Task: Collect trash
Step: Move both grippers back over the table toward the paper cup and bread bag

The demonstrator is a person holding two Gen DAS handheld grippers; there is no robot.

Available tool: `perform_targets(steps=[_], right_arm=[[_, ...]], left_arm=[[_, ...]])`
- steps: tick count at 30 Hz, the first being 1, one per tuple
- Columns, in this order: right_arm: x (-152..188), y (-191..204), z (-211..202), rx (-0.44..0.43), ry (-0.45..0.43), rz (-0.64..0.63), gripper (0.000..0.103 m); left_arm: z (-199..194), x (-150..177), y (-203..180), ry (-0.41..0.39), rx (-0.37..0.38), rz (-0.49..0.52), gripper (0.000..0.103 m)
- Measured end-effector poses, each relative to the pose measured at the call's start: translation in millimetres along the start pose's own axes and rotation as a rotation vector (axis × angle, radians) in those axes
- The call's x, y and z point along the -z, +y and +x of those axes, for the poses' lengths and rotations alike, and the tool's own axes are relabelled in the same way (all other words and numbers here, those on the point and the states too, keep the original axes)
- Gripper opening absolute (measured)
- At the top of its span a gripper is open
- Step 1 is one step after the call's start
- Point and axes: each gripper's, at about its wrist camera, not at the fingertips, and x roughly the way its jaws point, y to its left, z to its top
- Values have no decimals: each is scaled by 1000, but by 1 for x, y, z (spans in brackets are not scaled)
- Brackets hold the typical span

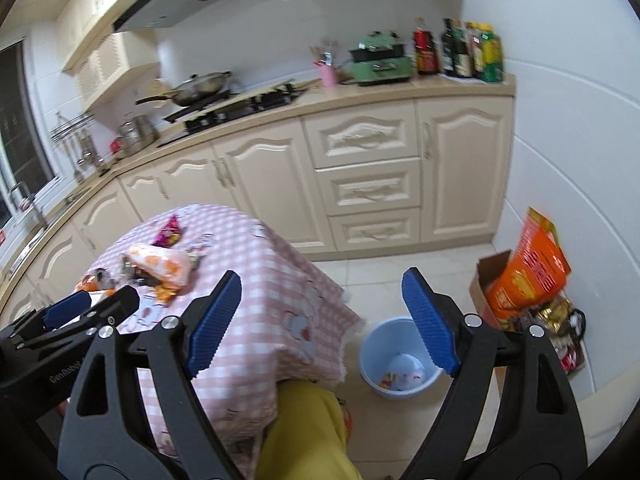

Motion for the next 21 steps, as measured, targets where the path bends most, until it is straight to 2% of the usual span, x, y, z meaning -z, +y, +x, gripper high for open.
perform_targets(steps=[9,21], right_arm=[[-8,60,8,-123,-9,-102,82],[-1,136,38,-231,53,-244,86]], left_arm=[[-26,-3,69,-54,-108,-112,80],[-28,3,132,-46,-221,-196,84]])
